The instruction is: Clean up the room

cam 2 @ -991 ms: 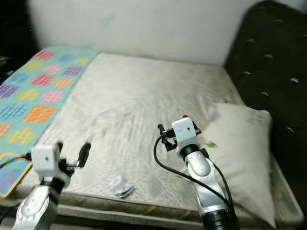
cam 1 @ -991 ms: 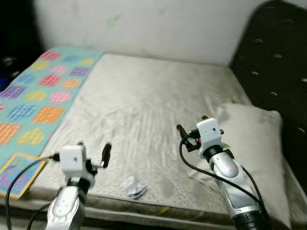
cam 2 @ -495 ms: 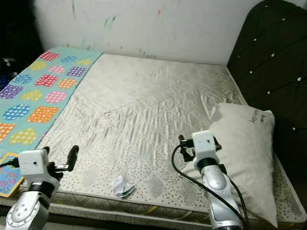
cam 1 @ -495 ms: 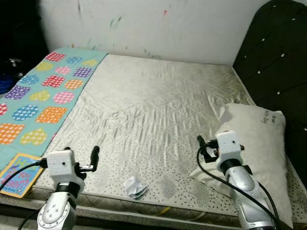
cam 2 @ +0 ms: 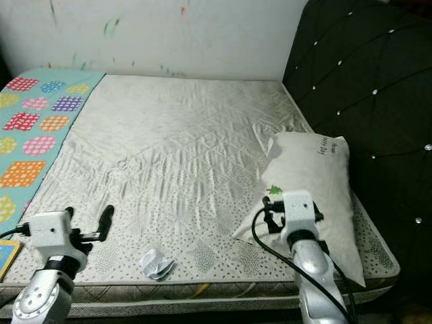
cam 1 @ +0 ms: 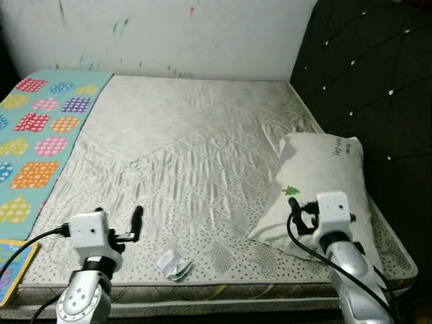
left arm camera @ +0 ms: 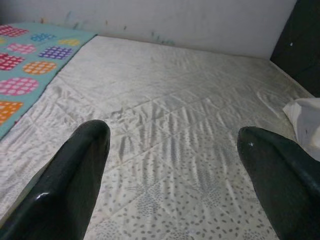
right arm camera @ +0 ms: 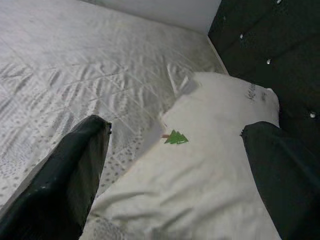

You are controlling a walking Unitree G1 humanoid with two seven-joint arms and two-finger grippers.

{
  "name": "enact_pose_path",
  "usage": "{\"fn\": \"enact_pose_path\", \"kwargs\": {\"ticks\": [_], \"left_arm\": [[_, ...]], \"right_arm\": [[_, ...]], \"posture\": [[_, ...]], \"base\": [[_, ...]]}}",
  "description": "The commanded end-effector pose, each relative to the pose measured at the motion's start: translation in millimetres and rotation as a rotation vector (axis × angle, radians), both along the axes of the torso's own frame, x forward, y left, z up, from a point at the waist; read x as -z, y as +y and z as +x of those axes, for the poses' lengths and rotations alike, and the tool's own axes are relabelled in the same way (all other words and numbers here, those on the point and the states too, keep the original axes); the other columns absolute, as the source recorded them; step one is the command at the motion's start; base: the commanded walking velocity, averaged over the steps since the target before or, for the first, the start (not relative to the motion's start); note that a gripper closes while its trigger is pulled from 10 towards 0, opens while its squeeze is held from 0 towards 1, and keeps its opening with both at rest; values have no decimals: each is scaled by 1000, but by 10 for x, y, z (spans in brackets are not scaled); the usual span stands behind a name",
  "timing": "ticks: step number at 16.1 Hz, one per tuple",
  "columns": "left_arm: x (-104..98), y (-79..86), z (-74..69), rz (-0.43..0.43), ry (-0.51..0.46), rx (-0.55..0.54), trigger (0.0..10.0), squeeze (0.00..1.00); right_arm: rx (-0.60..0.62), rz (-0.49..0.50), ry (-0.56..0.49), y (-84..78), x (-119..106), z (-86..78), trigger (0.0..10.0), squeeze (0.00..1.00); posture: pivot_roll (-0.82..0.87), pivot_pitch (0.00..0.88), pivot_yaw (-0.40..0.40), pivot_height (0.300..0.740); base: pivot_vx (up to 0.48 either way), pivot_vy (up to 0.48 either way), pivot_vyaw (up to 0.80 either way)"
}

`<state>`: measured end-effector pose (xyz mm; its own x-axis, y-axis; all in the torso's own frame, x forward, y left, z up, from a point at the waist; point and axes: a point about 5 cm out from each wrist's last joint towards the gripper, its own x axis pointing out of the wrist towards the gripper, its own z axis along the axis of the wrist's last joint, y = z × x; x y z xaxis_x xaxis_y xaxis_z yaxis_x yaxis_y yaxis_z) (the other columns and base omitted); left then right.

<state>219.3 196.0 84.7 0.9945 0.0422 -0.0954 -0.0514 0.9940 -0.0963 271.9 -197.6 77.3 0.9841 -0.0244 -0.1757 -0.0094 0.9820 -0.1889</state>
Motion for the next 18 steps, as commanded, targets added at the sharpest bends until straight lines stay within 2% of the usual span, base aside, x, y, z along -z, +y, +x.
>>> {"fn": "enact_pose_path", "kwargs": {"ticks": [1, 8, 18], "left_arm": [[9, -4, 25, -2, 3, 6, 10000, 0], [10, 3, 38, -33, 4, -3, 10000, 0], [6, -15, 45, -44, -1, 12, 10000, 0]], "right_arm": [[5, 3, -29, -10, -81, 15, 10000, 0], [1, 0, -19, -11, -85, 15, 10000, 0], [-7, -2, -27, 1, -106, 47, 10000, 0]], "posture": [[20, 0, -59, 740], [22, 0, -66, 740], [26, 0, -73, 740]], "base": [[0, 0, 0], [0, 0, 0], [0, 413, 0]]}}
